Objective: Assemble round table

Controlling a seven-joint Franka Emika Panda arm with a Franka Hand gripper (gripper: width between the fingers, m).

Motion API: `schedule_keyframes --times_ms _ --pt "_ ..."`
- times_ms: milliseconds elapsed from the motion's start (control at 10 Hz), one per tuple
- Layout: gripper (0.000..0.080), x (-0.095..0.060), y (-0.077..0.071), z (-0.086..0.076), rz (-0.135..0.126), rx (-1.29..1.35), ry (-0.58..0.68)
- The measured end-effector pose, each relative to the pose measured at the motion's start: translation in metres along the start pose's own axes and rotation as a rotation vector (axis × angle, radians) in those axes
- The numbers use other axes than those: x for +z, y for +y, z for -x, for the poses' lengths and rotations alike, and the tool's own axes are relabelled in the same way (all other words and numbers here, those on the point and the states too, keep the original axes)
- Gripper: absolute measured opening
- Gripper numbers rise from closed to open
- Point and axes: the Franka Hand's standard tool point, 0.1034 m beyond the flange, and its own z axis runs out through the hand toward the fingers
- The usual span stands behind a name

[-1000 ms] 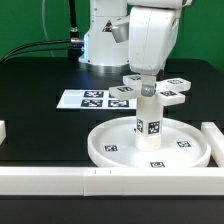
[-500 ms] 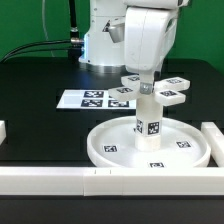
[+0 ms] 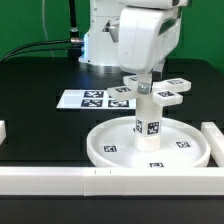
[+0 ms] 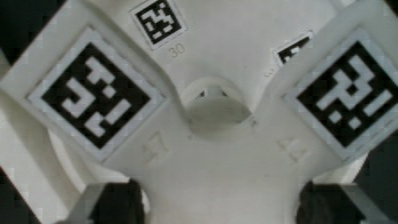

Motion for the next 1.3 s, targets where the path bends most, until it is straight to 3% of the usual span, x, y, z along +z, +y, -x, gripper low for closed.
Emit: schedule_keyframes --times_ms 700,1300 --pt "0.0429 0.0013 -0.0017 0.0047 -0.032 0.850 0.017" --pt "0.0429 0.0008 -0.0019 0.0018 -0.041 1.186 0.022"
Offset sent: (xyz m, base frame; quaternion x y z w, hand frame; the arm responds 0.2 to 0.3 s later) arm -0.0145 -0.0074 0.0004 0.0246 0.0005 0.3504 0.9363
